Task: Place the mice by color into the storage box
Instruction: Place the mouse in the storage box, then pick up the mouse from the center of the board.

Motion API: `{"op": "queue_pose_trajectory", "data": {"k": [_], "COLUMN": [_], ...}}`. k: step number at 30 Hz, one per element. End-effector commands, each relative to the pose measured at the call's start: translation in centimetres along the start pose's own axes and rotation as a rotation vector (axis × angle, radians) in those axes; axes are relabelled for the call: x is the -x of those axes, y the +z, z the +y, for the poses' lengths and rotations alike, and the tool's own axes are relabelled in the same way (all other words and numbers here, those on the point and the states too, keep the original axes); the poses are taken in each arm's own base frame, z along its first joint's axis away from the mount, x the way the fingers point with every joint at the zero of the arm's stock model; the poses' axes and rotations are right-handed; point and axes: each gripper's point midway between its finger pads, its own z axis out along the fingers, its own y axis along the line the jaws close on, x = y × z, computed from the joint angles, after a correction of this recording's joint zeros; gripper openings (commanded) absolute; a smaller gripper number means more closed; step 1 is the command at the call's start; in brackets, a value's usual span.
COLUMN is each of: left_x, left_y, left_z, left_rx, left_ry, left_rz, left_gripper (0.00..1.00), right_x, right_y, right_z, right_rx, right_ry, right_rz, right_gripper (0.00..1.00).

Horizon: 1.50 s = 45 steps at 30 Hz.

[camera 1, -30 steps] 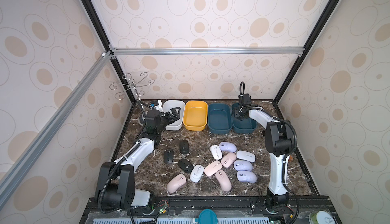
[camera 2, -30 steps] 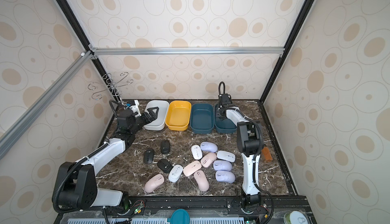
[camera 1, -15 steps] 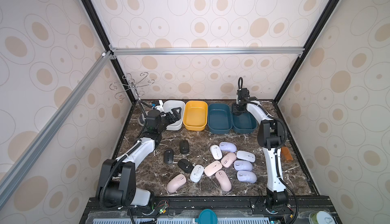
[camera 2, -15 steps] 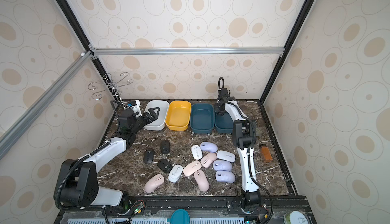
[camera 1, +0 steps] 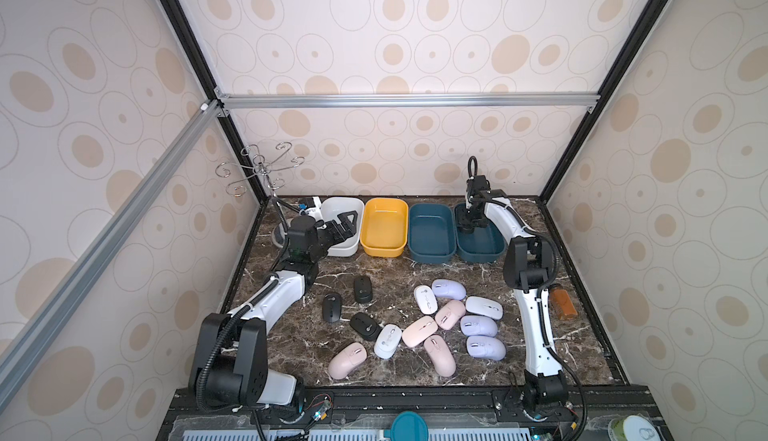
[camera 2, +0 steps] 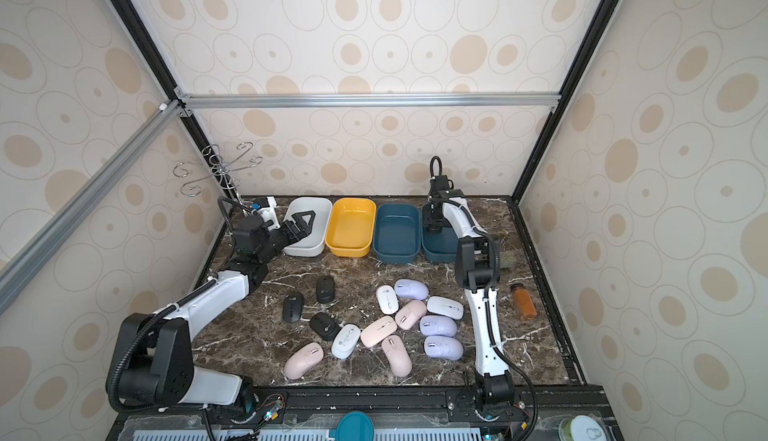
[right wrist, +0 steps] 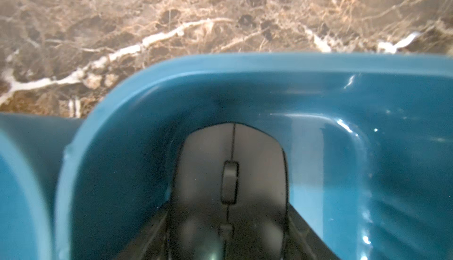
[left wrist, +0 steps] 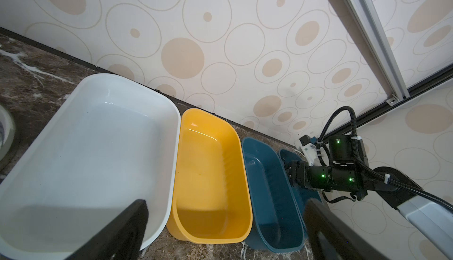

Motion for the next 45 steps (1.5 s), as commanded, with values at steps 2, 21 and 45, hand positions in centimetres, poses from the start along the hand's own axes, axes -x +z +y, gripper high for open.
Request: {"op": "queue_pose_trajectory", "data": {"k": [2, 21, 45], "left_x": [1.2, 2.4, 8.9], "left_y": [0.1, -0.9, -9.2], "left_z": [-0.9, -0.5, 7.0], "left_rx": [-0.038, 0.01, 0.375], "left_ry": [0.016, 0.036, -0.093], "left_rz": [-0.031, -0.083, -0.448], "left_gripper": [1.0, 1.0, 1.0], "right_x": [-0.5, 0.3, -27.3], "right_y": [0.4, -11.2, -15.9], "right_z": [0.0, 4.9, 31.4], "right_rx": [0.007, 0.037, 0.271], "right_ry": [-0.009, 0.015, -0.328], "right_rz": [0.033, -0.196, 0.065], "right_gripper": [0.76, 0.74, 0.8]}}
